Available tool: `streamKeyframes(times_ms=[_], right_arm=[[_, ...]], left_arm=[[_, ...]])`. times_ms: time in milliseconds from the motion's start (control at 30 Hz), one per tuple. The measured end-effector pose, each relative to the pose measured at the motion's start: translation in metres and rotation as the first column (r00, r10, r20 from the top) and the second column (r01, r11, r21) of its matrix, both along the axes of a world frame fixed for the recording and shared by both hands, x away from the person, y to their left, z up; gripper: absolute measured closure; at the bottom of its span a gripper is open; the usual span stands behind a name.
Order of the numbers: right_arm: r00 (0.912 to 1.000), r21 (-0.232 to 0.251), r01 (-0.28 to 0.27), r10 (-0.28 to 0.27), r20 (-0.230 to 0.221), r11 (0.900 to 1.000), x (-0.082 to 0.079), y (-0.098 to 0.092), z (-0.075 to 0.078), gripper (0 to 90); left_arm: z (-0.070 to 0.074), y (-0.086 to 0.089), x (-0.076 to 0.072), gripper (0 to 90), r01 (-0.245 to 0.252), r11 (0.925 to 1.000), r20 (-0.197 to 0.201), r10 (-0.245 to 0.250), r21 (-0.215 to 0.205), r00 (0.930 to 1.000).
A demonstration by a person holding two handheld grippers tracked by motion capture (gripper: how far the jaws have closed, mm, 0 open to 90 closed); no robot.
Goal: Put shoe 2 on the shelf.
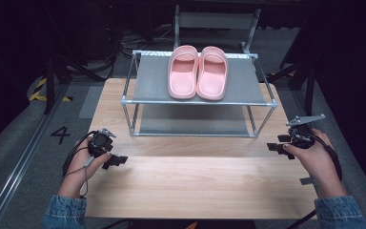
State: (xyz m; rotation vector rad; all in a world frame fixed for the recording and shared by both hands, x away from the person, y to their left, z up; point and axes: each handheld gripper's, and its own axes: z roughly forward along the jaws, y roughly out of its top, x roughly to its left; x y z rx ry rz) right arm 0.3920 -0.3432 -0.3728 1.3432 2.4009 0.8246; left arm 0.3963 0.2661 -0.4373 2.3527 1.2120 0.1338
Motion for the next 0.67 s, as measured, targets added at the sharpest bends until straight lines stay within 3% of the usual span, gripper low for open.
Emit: streamKeyframes(times_ms=[367, 500, 667], right_arm=[[0.9943, -0.05, 0.045, -0.05, -0.094, 0.998, -0.003, -0.003, -0.044, 38.9], [0.991, -0.076, 0.055, -0.064, -0.118, 0.996, -0.003, -0.003, -0.05, 38.9], [0.9866, -0.089, 0.058, -0.071, -0.147, 0.994, -0.004, -0.003, -0.053, 38.5]], left_arm=[[0.0, 0.001, 0.0, 17.9, -0.006, 1.0, 0.002, 0.006, 0.0, 1.0], [0.002, 0.0, 0.0, 18.0, -0.005, 1.0, -0.003, 0.005, -0.002, 1.0], [0.003, 0.0, -0.001, 19.5, -0.013, 0.9998, -0.036, 0.013, -0.012, 0.9993]])
